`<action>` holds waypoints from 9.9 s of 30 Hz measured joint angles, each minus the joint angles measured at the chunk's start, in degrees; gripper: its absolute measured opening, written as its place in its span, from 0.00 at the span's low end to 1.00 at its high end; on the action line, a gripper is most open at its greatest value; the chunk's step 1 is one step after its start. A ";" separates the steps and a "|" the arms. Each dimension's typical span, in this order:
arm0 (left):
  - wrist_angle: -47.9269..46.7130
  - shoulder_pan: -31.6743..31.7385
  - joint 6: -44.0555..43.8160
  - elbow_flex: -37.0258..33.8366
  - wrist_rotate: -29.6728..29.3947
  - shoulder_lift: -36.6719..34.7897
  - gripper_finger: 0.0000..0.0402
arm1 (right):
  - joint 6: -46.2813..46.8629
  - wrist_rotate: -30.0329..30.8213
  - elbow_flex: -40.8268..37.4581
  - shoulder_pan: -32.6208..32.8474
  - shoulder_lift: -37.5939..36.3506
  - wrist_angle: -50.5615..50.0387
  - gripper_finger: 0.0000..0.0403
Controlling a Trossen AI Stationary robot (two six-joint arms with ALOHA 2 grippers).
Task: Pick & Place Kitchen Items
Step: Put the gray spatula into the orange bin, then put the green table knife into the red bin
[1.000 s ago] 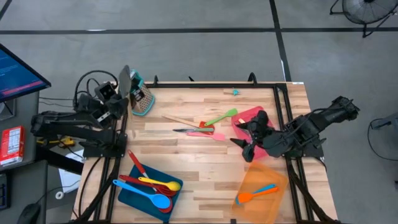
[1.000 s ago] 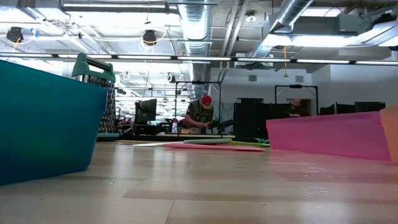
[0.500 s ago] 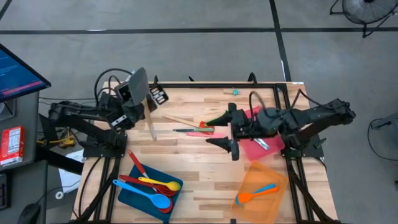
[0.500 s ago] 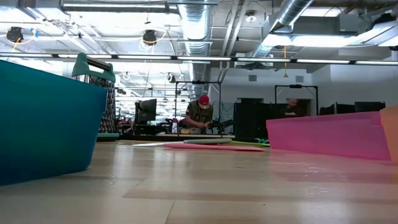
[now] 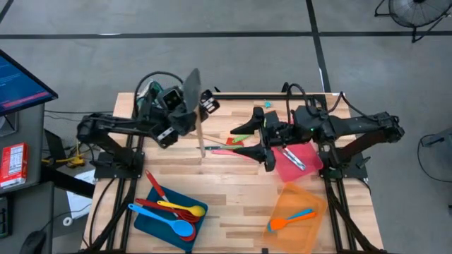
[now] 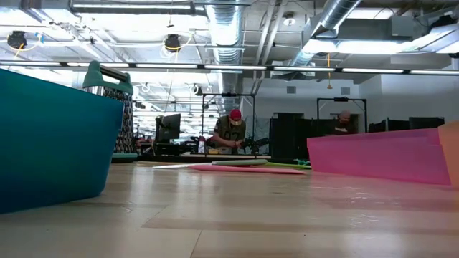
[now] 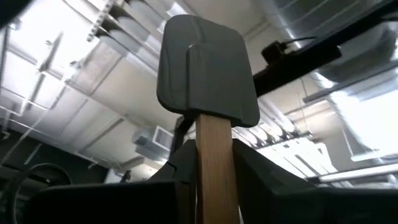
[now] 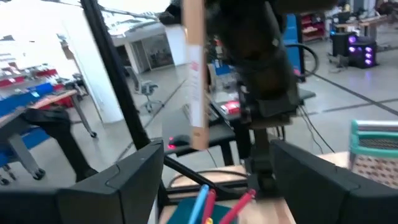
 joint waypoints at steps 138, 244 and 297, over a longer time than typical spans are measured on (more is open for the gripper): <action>-64.79 7.81 31.83 0.60 -15.21 7.88 0.41 | 18.33 2.87 -0.04 -24.63 -16.54 -46.64 0.07; -91.03 4.61 34.27 -0.94 -19.25 -17.01 0.53 | 74.92 -19.66 -34.52 13.35 -30.05 -27.37 0.57; -38.07 11.72 45.33 -31.66 -14.96 23.07 0.74 | 49.50 12.76 -18.12 8.15 -38.64 -53.75 0.47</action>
